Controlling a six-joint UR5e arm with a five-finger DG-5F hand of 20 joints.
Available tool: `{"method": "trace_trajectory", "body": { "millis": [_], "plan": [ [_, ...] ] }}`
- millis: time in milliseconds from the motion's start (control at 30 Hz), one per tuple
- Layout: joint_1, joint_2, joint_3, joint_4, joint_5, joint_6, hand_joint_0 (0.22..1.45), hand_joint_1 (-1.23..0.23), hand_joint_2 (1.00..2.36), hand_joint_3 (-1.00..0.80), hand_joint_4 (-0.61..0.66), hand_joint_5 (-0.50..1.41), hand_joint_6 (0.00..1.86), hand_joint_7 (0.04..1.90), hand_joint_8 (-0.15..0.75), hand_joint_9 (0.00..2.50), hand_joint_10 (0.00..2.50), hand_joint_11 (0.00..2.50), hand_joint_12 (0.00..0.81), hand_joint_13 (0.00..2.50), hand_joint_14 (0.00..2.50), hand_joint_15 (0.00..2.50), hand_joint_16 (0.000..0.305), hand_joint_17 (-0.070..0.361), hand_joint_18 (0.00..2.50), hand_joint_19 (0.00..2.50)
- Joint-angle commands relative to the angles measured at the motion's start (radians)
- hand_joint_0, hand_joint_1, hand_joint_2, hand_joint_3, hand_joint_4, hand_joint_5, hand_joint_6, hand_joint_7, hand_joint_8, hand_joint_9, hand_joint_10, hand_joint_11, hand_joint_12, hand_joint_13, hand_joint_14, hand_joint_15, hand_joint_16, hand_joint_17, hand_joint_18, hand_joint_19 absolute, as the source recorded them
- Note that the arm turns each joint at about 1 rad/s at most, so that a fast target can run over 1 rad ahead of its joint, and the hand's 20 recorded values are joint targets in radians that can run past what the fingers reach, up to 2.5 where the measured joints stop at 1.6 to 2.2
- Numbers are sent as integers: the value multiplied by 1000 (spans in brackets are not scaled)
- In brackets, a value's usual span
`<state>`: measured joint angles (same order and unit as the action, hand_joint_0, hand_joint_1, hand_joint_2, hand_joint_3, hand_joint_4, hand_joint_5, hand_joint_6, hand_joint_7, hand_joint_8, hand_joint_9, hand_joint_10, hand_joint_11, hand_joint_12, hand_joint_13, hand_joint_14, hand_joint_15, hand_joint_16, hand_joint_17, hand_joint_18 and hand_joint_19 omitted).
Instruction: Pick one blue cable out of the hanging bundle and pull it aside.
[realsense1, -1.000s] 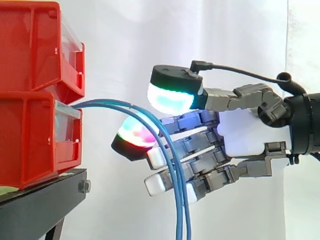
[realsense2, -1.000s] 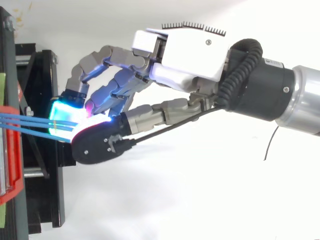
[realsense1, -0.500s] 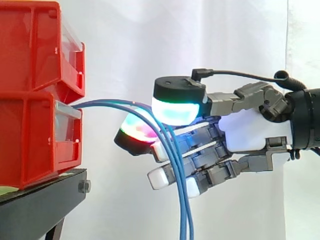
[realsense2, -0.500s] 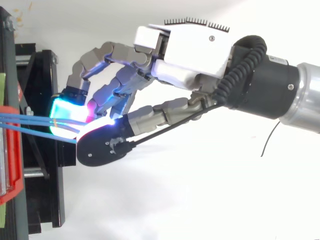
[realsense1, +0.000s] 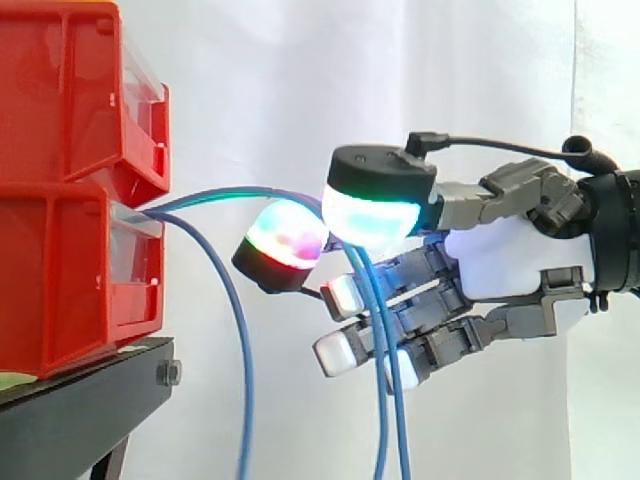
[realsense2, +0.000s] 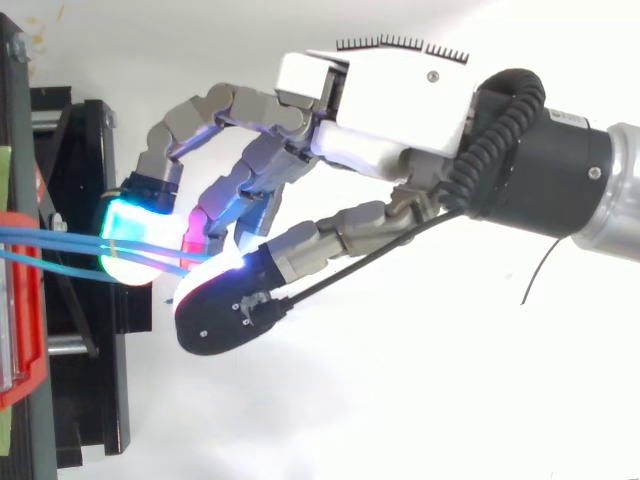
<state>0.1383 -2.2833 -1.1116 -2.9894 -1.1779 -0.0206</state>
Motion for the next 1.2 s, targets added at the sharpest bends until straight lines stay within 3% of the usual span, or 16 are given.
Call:
{"method": "trace_trajectory", "body": {
  "millis": [0, 233, 333, 467, 633, 700, 967, 1067, 1167],
  "plan": [
    [1, 2, 0, 0, -2, -1, 541, -804, 1000, -500, 27, -188, 910, 781, 292, 1013, 19, 732, 381, 870, 20, 537, 51, 114, 930, 659],
    [1, 1, 0, 0, -2, -1, 533, -707, 1000, -500, 40, -188, 906, 792, 290, 1020, 16, 732, 395, 866, 20, 539, 52, 118, 927, 676],
    [1, 2, 0, 0, -2, -1, 596, -652, 1003, -457, 24, -182, 905, 827, 288, 1027, 22, 735, 384, 873, 18, 541, 50, 112, 911, 692],
    [1, 2, 0, 0, -3, -1, 628, -718, 1014, -327, 11, -179, 920, 852, 297, 1043, 19, 744, 380, 883, 19, 542, 50, 112, 935, 673],
    [1, 2, 1, 0, -2, -1, 698, -818, 1019, -268, -92, -182, 944, 899, 301, 1052, 19, 756, 376, 899, 19, 541, 49, 111, 966, 651],
    [1, 2, 1, 0, -2, -1, 747, -846, 1018, -280, -114, -185, 936, 1085, 299, 1060, 20, 757, 371, 907, 19, 543, 49, 110, 964, 662],
    [1, 2, 1, 0, -2, -1, 862, -849, 1001, -488, -209, -196, 969, 1121, 274, 1112, 19, 773, 360, 929, 18, 559, 46, 104, 946, 706],
    [1, 2, 1, 0, -2, -1, 862, -837, 1000, -500, -216, -196, 985, 1003, 256, 1121, 18, 778, 356, 952, 20, 579, 45, 102, 960, 692],
    [1, 2, 1, 0, -2, -1, 817, -867, 1000, -500, -126, -188, 984, 914, 250, 1119, 20, 796, 355, 967, 20, 576, 46, 103, 1013, 634]
  ]
}}
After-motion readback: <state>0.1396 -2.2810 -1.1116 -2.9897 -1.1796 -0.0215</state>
